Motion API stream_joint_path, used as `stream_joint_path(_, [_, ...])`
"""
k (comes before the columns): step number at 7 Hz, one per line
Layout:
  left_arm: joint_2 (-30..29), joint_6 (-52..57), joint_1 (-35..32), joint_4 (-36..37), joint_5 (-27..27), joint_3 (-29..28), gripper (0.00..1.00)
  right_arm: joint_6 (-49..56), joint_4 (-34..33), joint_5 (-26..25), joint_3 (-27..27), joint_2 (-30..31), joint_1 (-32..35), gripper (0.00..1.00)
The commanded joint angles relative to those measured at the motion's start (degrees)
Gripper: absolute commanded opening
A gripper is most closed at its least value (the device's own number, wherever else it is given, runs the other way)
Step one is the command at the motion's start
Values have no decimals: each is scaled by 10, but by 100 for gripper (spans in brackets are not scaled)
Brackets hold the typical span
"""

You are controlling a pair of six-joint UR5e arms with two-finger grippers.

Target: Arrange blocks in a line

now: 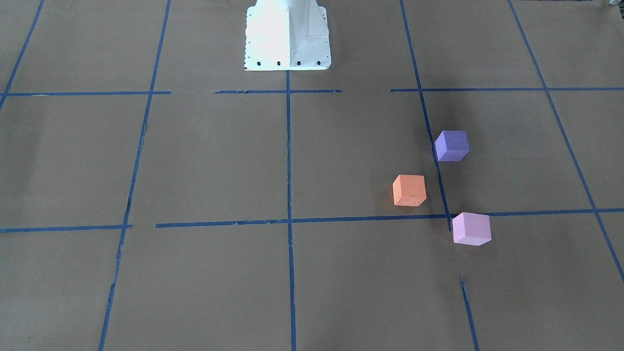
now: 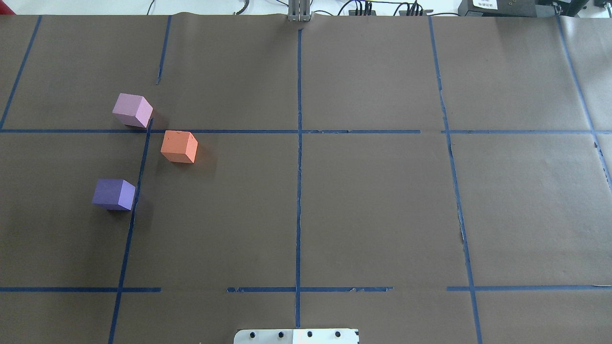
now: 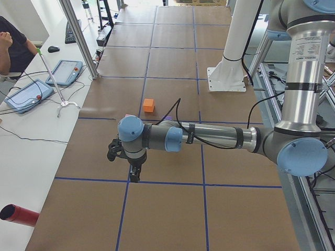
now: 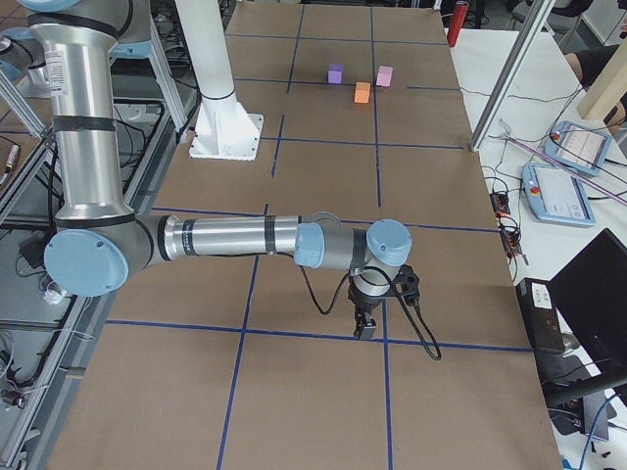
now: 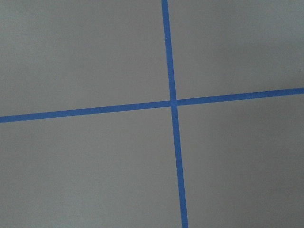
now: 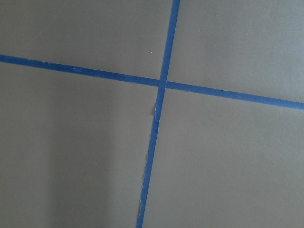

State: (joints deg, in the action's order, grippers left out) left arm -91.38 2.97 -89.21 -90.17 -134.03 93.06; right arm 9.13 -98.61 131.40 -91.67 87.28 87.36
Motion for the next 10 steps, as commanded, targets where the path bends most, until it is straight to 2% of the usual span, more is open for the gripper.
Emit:
stream_joint_path(1, [1,0,-1,0,1,1,100,-1,0,0,0,0,0,100])
stream_joint_path(3, [-5,-6,1,1,1,0,100,-1,0,0,0,0,0,100])
stream_joint_path(5, [-35,-22,1,6,4,9,100,-1,0,0,0,0,0,100])
stream_joint_path(6, [-61,-84,3,6,8,23,100,-1,0,0,0,0,0,100])
stream_joint_path(7, [-72,-158,35,6,9,57,100,-1,0,0,0,0,0,100])
stream_joint_path(9, [-101,-329,119,6,24,111,100,-1,0,0,0,0,0,100])
stream_joint_path(10, [-145,-421,169,6,25,114,100,0,0,0,0,0,0,100])
